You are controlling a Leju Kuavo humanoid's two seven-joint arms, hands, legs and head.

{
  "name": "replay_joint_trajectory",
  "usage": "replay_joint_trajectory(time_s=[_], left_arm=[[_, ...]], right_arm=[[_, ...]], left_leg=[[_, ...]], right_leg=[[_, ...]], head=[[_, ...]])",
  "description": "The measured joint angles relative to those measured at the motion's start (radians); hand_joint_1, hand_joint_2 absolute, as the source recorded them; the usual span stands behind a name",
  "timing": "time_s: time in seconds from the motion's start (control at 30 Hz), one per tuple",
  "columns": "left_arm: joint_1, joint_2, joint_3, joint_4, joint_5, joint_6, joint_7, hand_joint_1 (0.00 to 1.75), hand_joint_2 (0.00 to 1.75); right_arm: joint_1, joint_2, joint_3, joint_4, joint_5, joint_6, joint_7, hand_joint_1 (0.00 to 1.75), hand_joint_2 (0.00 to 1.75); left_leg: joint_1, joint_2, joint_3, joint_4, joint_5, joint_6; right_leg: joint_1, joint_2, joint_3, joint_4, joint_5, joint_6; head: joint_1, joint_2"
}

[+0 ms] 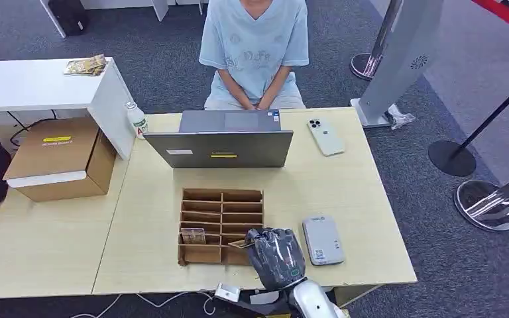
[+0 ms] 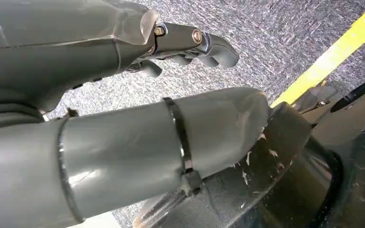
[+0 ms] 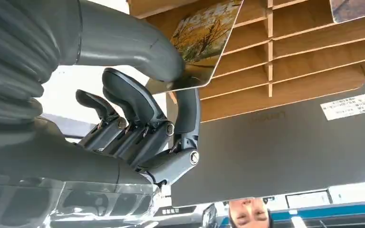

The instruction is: Pass the card to the sensor for recognition and then transmit it.

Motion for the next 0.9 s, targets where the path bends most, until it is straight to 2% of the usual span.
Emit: replay_joint_trajectory(time_s=[0.07, 0.47, 0.9], left_arm=[[0.0, 0.0, 0.0, 0.0, -0.001, 0.0, 0.0, 0.0, 0.0], [0.0, 0.0, 0.019, 0.0, -0.016, 0.0, -0.001, 0.0, 0.0], [-0.001, 0.0, 0.027, 0.0, -0.033, 0.0, -0.002, 0.0, 0.0]], right_arm=[[-0.002, 0.0, 0.0, 0.0, -0.015, -0.006, -0.012, 1.75, 1.75], [-0.015, 0.0, 0.0, 0.005, -0.176, -0.162, -0.136, 1.75, 1.75], [-0.06, 0.0, 0.0, 0.031, -0.203, -0.223, -0.184, 1.75, 1.75]], left_leg=[[0.0, 0.0, 0.0, 0.0, 0.0, 0.0], [0.0, 0.0, 0.0, 0.0, 0.0, 0.0], [0.0, 0.0, 0.0, 0.0, 0.0, 0.0]], right_leg=[[0.0, 0.0, 0.0, 0.0, 0.0, 0.0], [0.0, 0.0, 0.0, 0.0, 0.0, 0.0], [0.0, 0.0, 0.0, 0.0, 0.0, 0.0]], head=[[0.0, 0.0], [0.0, 0.0], [0.0, 0.0]])
